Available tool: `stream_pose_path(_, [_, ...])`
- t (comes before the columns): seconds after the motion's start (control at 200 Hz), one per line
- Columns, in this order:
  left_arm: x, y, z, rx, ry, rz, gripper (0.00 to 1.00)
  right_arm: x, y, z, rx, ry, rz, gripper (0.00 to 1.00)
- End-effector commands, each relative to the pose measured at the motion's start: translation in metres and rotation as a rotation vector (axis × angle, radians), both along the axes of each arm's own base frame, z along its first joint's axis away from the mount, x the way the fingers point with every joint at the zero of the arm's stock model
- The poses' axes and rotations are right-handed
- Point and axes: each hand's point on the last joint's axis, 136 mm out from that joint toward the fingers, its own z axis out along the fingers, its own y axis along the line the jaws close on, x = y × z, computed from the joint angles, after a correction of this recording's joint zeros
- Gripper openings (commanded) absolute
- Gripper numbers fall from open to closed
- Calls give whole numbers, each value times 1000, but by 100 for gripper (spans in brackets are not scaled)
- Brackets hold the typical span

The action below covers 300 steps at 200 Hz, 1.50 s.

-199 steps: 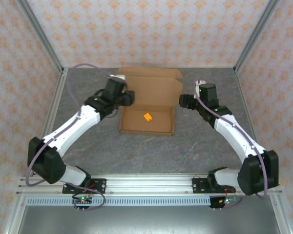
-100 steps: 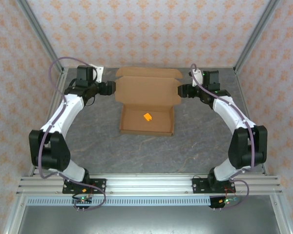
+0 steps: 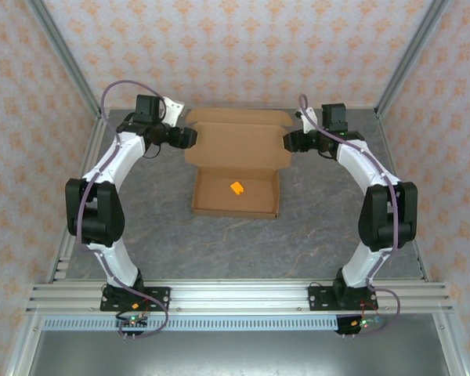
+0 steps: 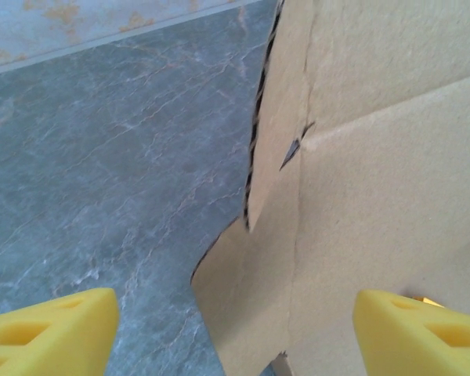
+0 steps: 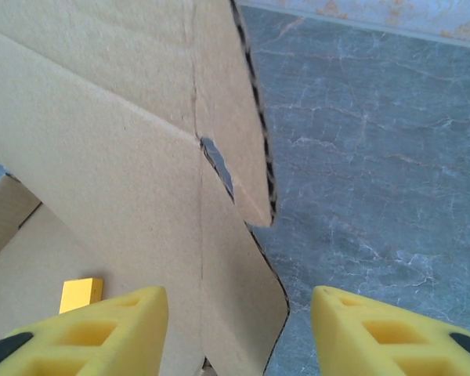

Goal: Fold the paper box

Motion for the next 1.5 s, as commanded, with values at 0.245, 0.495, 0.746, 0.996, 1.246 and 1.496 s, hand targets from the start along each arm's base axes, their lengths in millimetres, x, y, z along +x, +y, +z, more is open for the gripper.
stream_pose_path(0.245, [5, -11, 1, -77, 30, -85, 63, 1, 7, 4, 16, -7, 70, 38])
stream_pose_path(0.495, [4, -14, 4, -105, 35, -98, 43, -1, 8, 11, 21, -14, 79, 23])
stream_pose_path(0.746, [-3, -13, 3, -101, 57, -96, 33, 0, 9, 20, 27, -34, 64, 11])
stream_pose_path(0.996, [-3, -1, 3, -136, 42, -64, 49, 0, 4, 21, -6, -57, 33, 0])
stream_pose_path(1.246, [3, 1, -8, -174, 66, -82, 58, 0, 7, 24, 1, -68, 62, 0])
stream_pose_path(1.496, [14, -6, -12, -224, 74, -125, 66, -2, 7, 25, -16, -66, 77, 0])
